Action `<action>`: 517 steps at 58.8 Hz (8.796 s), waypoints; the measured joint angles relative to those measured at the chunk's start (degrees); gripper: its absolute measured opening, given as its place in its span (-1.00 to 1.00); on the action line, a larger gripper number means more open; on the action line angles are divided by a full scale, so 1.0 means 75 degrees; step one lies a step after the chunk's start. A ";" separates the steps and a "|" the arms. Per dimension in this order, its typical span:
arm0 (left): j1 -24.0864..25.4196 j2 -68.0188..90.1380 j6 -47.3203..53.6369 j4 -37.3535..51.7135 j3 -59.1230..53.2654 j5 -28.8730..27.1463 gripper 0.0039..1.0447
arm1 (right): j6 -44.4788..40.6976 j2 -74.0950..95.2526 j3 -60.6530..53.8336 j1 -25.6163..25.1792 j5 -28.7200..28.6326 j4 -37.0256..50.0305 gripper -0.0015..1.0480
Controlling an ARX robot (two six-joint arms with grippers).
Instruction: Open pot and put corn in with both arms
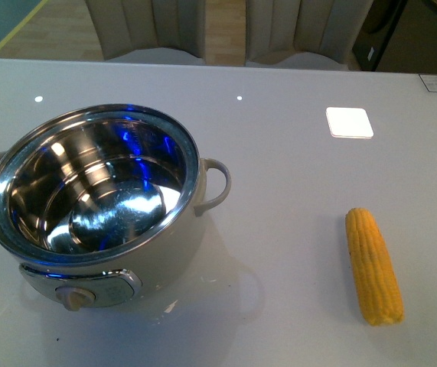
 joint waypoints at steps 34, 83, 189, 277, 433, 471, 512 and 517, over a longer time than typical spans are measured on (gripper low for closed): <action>-0.0020 0.2451 0.0079 0.0866 0.1294 0.0070 -0.18 | 0.0000 0.0000 0.0000 0.0000 0.0000 0.0000 0.83; -0.0105 0.3453 0.0245 0.1480 0.1769 0.0026 0.54 | 0.0000 0.0000 0.0000 0.0000 0.0000 0.0000 0.83; -0.3284 -1.0611 -0.0670 -0.2541 -0.4870 -0.0064 -0.94 | 0.0000 -0.0020 -0.0009 -0.0003 0.0003 -0.0012 0.83; -0.4054 -1.6460 -0.0688 -0.8236 -0.4867 -0.0807 -0.94 | 0.0000 -0.0020 -0.0009 -0.0003 0.0012 -0.0015 0.83; -0.4054 -1.6463 -0.0691 -0.8244 -0.4867 -0.0804 0.87 | 0.2713 1.6116 0.5286 0.1929 -0.0131 0.1900 -0.51; -0.4054 -1.6463 -0.0691 -0.8244 -0.4867 -0.0804 0.87 | 0.4642 1.3729 0.6741 0.3520 -0.1253 0.1137 -0.57; -0.4054 -1.6463 -0.0691 -0.8244 -0.4867 -0.0804 0.87 | 0.5604 1.5142 0.8591 0.4689 -0.1679 0.0781 -0.61; -0.4054 -1.6463 -0.0691 -0.8244 -0.4867 -0.0804 0.87 | 0.5616 1.5399 0.9011 0.4788 -0.1702 0.0592 -0.61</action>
